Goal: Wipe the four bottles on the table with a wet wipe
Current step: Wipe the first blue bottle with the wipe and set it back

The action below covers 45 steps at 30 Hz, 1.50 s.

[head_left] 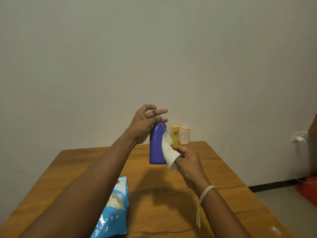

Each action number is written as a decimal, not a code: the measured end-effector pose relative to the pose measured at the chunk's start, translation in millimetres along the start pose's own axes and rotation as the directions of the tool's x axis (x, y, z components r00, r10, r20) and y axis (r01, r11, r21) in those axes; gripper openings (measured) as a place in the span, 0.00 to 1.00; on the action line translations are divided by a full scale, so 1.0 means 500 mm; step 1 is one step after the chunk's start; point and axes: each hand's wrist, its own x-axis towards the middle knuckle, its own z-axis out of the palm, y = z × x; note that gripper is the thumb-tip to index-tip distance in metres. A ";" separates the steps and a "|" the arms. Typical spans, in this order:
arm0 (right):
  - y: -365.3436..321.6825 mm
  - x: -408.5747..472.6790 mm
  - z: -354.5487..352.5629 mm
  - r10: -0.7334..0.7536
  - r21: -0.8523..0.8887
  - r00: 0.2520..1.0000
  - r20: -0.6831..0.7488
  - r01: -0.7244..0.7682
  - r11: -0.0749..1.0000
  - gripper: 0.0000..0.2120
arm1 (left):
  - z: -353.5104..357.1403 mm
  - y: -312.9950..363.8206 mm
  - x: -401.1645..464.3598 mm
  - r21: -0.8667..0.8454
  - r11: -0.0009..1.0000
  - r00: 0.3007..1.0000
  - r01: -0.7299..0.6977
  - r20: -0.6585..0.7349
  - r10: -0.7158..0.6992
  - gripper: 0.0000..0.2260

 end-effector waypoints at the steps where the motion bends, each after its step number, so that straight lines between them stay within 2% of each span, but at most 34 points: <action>1: -0.013 0.011 0.005 -0.025 0.004 1.000 -0.014 0.025 1.000 0.14 | 0.007 -0.003 0.000 0.006 1.000 1.000 0.004 0.018 -0.004 0.10; 3: -0.046 0.042 0.014 -0.127 -0.020 0.991 -0.045 0.126 0.992 0.14 | 0.024 -0.007 -0.001 0.023 1.000 0.999 0.009 0.048 -0.010 0.10; 5: -0.077 0.068 0.019 -0.232 -0.130 0.969 -0.080 0.220 0.967 0.14 | 0.035 0.003 0.006 0.049 0.999 0.999 -0.016 0.038 0.014 0.10; 9: -0.063 0.059 0.007 -0.398 -0.371 0.911 -0.106 0.335 0.866 0.09 | 0.030 0.035 0.026 -0.010 0.999 0.990 -0.048 -0.131 0.046 0.11; 12: -0.016 0.011 0.005 -0.423 -0.357 0.898 -0.123 0.358 0.863 0.07 | 0.014 0.047 0.038 -0.034 0.999 0.963 -0.043 -0.269 0.032 0.13; 16: -0.018 0.003 0.024 -0.446 -0.292 0.874 -0.192 0.383 0.876 0.10 | 0.018 0.038 0.041 -0.005 1.000 0.929 0.007 -0.371 -0.009 0.14; 18: -0.035 0.009 0.040 -0.533 -0.324 0.827 -0.181 0.462 0.826 0.12 | 0.028 0.037 0.043 -0.004 1.000 0.916 0.021 -0.401 -0.021 0.13; 21: -0.036 0.007 0.056 -0.704 -0.446 0.705 -0.089 0.603 0.661 0.15 | 0.032 0.054 0.052 -0.050 0.998 0.889 0.040 -0.455 -0.059 0.14; 24: -0.005 0.005 0.050 -0.784 -0.574 0.612 -0.105 0.607 0.550 0.20 | 0.024 0.071 0.054 -0.053 0.993 0.878 0.104 -0.464 -0.116 0.16; 26: 0.009 0.006 0.044 -0.804 -0.628 0.579 -0.133 0.578 0.520 0.23 | 0.020 0.076 0.045 -0.002 0.985 0.881 0.175 -0.446 -0.158 0.17; 27: 0.008 0.006 0.043 -0.793 -0.614 0.581 -0.183 0.562 0.554 0.22 | 0.018 0.077 0.039 0.044 0.977 0.884 0.207 -0.436 -0.168 0.15; 28: 0.000 0.004 0.042 -0.747 -0.552 0.605 -0.277 0.536 0.639 0.21 | 0.015 0.077 0.033 0.097 0.968 0.894 0.230 -0.414 -0.171 0.12; 30: -0.022 0.004 0.041 -0.513 -0.277 0.691 -0.509 0.433 0.858 0.19 | 0.010 0.082 0.020 0.173 0.952 0.928 0.251 -0.323 -0.186 0.10; 31: -0.028 0.010 0.038 -0.372 -0.130 0.719 -0.587 0.370 0.920 0.16 | 0.008 0.085 0.015 0.190 0.948 0.943 0.257 -0.265 -0.203 0.10; 33: -0.023 0.030 0.027 -0.157 0.060 0.726 -0.669 0.263 0.963 0.08 | 0.006 0.088 0.008 0.239 0.936 0.962 0.258 -0.157 -0.225 0.10; 36: -0.011 0.051 0.009 -0.014 0.137 0.714 -0.700 0.153 0.979 0.05 | 0.009 0.081 0.003 0.340 0.908 0.970 0.244 -0.093 -0.226 0.13; 38: -0.001 0.057 -0.001 -0.015 0.079 0.689 -0.724 0.105 0.991 0.06 | 0.019 0.072 0.002 0.385 0.894 0.973 0.230 -0.111 -0.203 0.13; 41: 0.011 0.056 -0.005 -0.115 -0.070 0.648 -0.753 0.094 0.993 0.12 | 0.040 0.058 0.006 0.392 0.884 0.963 0.254 -0.191 -0.191 0.14; 45: 0.014 0.055 0.025 -0.337 -0.294 0.676 -0.656 0.183 0.938 0.12 | 0.058 0.041 0.017 0.353 0.873 0.927 0.335 -0.291 -0.238 0.17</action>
